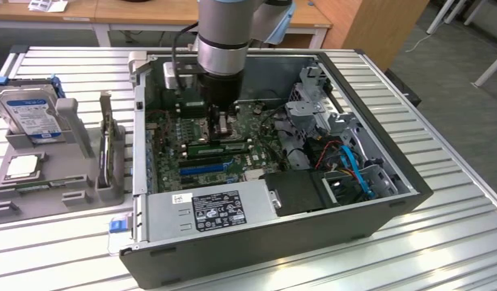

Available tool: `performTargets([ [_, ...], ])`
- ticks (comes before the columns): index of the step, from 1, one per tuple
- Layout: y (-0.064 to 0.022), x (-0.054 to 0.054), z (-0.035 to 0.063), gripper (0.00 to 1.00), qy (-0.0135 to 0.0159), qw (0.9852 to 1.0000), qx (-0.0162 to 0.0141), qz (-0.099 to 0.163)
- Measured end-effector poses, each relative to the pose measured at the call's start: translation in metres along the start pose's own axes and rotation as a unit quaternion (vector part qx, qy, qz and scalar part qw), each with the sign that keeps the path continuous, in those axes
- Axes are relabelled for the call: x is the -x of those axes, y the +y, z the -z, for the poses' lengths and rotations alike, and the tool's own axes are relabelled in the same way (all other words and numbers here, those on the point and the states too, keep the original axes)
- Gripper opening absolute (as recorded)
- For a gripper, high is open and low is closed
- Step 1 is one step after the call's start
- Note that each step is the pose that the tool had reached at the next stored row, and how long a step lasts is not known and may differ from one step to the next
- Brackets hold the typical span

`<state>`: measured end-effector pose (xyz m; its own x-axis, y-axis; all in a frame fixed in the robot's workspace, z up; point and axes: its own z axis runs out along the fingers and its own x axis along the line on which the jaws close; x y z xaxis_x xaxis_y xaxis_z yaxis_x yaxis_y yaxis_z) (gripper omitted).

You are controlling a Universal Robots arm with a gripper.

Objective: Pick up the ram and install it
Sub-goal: 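Press down the ram until it locks into place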

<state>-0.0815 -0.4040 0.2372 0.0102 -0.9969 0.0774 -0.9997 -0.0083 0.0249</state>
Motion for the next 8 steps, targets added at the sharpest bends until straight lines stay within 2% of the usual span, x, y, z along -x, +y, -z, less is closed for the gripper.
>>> performTargets([
  [2,0.01,0.013,0.0007,0.11,0.0057,1.0,-0.0004,0.0],
  [8,0.0369,0.014,0.0001,0.11,0.0108,0.9999,-0.003,-0.001],
])
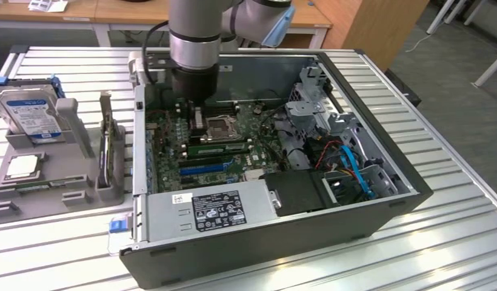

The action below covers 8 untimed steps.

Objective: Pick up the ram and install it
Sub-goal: 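Press down the ram until it locks into place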

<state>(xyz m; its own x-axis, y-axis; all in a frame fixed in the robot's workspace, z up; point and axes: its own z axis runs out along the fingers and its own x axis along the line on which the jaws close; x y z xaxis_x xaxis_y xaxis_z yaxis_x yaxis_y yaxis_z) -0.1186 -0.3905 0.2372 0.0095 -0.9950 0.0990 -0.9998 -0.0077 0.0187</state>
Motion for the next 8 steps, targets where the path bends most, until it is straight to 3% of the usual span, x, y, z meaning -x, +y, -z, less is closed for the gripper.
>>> performTargets([
  [8,-0.0006,-0.0049,-0.0024,0.11,0.0003,1.0,-0.0001,0.0],
])
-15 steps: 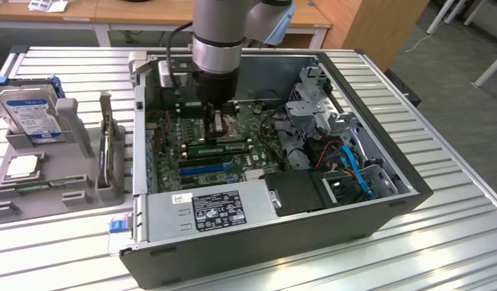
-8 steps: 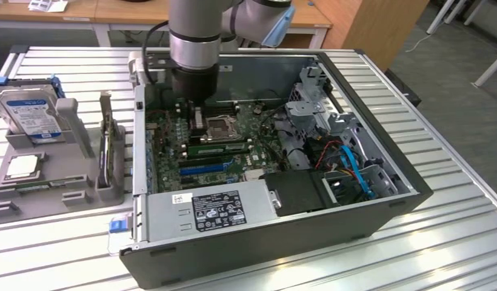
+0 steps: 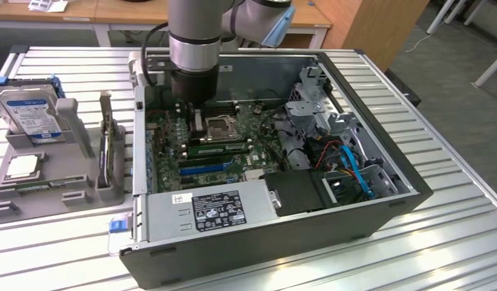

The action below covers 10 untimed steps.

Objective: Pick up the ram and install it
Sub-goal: 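Press down the ram until it locks into place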

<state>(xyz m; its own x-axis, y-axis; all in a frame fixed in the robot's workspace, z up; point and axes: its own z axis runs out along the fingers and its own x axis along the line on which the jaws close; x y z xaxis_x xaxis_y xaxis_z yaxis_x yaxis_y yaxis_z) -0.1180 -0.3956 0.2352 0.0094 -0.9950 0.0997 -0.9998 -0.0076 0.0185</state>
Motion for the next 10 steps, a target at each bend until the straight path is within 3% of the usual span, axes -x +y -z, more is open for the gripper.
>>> performTargets([
  [10,-0.0002,0.001,-0.0138,0.11,0.0002,1.0,0.0001,0.0],
])
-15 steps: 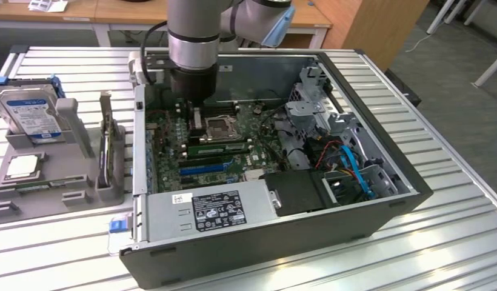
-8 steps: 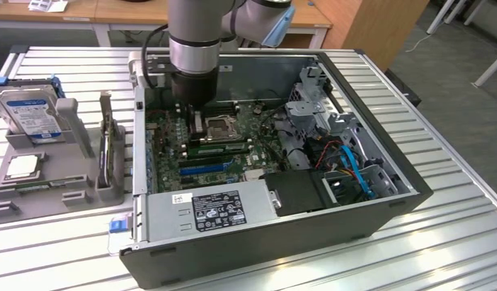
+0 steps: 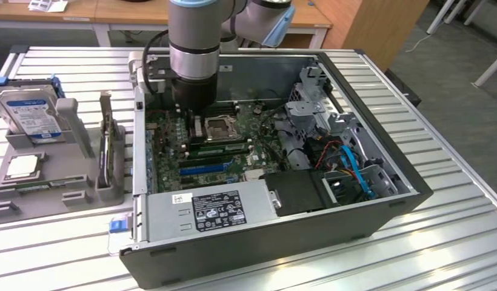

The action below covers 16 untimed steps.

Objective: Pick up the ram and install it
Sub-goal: 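Press down the ram until it locks into place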

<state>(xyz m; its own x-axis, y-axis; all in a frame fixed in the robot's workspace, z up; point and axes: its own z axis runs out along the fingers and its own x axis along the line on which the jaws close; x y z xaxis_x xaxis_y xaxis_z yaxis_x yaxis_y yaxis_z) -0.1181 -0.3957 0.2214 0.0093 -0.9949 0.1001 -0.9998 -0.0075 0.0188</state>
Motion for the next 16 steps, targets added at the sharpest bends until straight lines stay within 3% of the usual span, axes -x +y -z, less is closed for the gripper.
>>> performTargets([
  [3,-0.0003,0.0,0.0011,0.11,-0.001,1.0,-0.001,0.0],
  [5,-0.0001,-0.001,0.0079,0.11,-0.0004,1.0,0.0001,0.0],
  [8,-0.0014,-0.001,0.0083,0.11,-0.0003,1.0,0.0004,0.0],
  [16,-0.0377,-0.001,0.009,0.11,-0.001,1.0,0.0012,0.0],
])
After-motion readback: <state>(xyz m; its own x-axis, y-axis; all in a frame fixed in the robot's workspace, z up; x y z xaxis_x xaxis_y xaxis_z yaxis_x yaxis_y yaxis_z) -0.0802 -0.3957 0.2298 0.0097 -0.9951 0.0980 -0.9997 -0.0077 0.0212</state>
